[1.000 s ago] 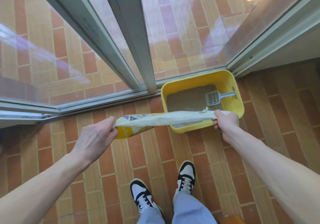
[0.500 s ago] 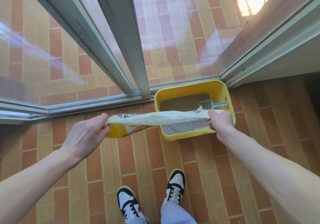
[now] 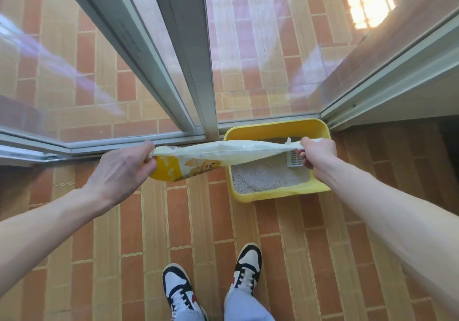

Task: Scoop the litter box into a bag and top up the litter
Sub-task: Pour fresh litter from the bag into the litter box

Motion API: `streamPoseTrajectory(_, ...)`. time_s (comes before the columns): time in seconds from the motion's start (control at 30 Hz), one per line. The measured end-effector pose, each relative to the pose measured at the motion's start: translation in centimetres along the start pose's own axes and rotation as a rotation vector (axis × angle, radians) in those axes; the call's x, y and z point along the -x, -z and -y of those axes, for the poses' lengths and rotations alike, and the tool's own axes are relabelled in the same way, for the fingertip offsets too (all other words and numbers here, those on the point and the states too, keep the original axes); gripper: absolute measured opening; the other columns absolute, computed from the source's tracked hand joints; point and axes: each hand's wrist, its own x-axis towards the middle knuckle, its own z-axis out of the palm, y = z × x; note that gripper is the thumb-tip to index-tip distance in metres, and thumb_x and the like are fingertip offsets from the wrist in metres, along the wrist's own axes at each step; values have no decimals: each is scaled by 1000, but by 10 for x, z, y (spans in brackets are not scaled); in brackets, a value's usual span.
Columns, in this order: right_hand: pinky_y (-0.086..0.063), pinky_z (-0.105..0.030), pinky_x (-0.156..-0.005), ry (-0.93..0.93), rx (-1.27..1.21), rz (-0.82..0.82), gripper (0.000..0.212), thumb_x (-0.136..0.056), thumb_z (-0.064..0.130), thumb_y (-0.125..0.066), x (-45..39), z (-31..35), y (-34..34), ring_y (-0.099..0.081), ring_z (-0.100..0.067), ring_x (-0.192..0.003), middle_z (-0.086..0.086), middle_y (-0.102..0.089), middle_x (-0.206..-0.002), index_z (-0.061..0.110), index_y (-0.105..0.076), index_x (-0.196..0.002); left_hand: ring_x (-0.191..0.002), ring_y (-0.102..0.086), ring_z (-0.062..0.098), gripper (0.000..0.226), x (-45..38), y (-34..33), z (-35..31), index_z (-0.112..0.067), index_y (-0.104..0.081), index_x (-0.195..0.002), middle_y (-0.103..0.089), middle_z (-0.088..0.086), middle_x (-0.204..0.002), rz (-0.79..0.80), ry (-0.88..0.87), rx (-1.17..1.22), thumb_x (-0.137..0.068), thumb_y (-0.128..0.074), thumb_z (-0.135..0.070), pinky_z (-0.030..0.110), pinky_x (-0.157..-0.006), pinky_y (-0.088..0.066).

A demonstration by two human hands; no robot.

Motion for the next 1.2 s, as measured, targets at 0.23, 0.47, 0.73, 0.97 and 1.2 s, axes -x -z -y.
streamPoseTrajectory(0.23, -43, -24, -47, 2, 7, -65, 19, -95, 16, -57, -3, -4, -5, -51, -11, -51, -5, -67, -65, 3, -68, -88, -52, -46, 30, 24, -6, 8, -1, -13, -43, -84, -50, 4, -61, -22, -4, 23, -93, -65, -12, 34, -46, -31)
streamPoseTrajectory(0.47, -38, -20, -38, -50, -17, -79, 16, -95, 12, -56, -1, -20, -1, -47, -10, -46, -6, -64, -65, 1, -67, -92, -54, -45, 28, 20, -13, 15, -8, -11, -46, -85, -47, 0, -62, -24, -74, 31, -94, -65, -11, 36, -50, -33)
streamPoseTrajectory(0.73, -39, -17, -36, -86, -55, -74, 13, -95, 11, -57, -7, -31, 10, -47, -9, -47, -8, -65, -68, 2, -63, -88, -52, -44, 30, 27, -10, 14, -16, -15, -41, -82, -48, 3, -61, -21, -132, 34, -91, -67, -10, 34, -49, -30)
streamPoseTrajectory(0.97, -39, -18, -36, -144, -81, -28, 12, -96, 11, -58, -11, -43, 23, -47, -9, -47, -8, -65, -67, 3, -64, -89, -53, -43, 30, 28, -14, 13, -25, -14, -41, -81, -48, 4, -61, 2, -177, 40, -92, -66, -11, 34, -50, -27)
streamPoseTrajectory(1.2, -37, -16, -34, -160, -92, -48, 11, -94, 10, -58, -13, -59, 35, -47, -9, -46, -8, -65, -69, 2, -65, -92, -51, -41, 23, 31, -15, 14, -36, -18, -37, -81, -42, -2, -61, 21, -243, 38, -92, -65, -14, 35, -47, -31)
